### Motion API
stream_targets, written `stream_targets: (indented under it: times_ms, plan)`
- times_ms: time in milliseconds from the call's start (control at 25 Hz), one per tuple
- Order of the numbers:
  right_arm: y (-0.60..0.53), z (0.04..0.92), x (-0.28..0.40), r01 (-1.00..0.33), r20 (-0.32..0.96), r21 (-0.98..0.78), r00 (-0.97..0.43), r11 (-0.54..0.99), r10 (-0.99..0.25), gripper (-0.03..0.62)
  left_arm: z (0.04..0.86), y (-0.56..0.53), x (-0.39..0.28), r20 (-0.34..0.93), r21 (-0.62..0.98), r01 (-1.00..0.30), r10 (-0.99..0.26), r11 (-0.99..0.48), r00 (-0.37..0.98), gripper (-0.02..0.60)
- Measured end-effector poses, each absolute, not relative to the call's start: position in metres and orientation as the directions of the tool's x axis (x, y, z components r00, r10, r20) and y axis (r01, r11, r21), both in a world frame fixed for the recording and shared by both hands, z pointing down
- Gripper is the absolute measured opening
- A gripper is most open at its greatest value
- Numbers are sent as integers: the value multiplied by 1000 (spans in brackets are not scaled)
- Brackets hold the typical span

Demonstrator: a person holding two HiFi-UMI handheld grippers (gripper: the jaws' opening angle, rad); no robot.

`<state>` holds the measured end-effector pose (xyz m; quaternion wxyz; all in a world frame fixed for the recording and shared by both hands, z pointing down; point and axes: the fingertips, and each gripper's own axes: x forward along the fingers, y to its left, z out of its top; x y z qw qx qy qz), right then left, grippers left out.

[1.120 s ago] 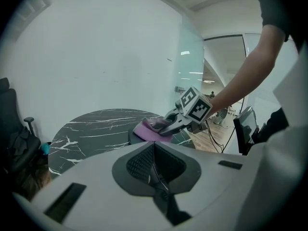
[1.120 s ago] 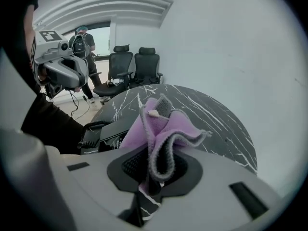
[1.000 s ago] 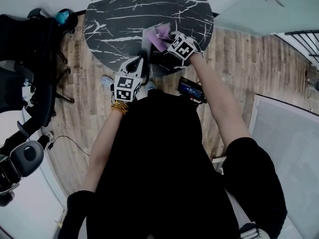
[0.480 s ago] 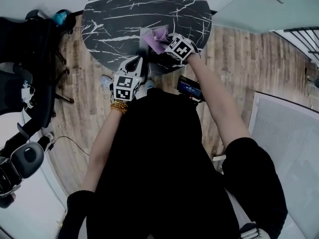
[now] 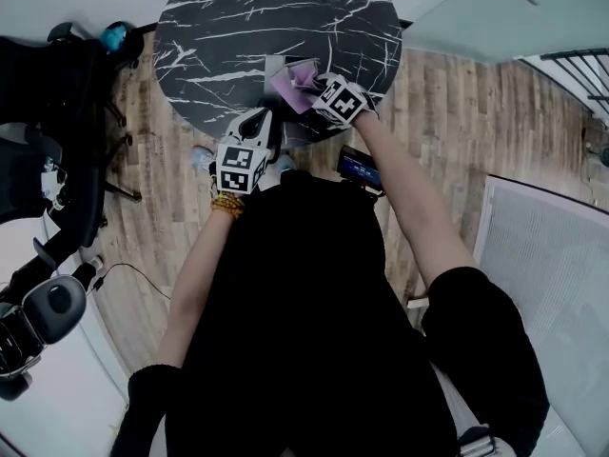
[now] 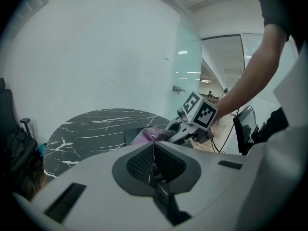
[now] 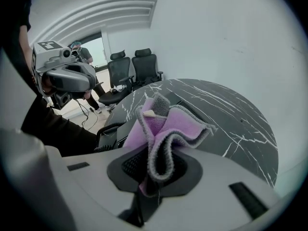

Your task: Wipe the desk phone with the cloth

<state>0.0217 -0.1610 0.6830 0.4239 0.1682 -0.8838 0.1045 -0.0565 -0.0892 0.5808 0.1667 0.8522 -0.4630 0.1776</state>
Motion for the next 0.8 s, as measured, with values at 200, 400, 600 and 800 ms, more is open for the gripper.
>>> stream_targets:
  times_ms: [200,400,600,800]
  plan:
    - [-148,685,21,-394,781,-64,-592,917,-200,54,581,-89,-57,458,120,-848,-729,-516,508,14]
    - [-129,698,20,-353,801,-115,-585,928,-123,54,582,-88,-55,461,119,-846,-726,-520,511,14]
    - [-118,702,19,-333,809,-157,-583,930,-72,54,582,-85,-54,463,120,-843,-721,-525,515,14]
    - [-104,706,17,-299,817,-190,-577,935,-19,54,582,-83,-55,466,119,-842,-719,-527,516,14]
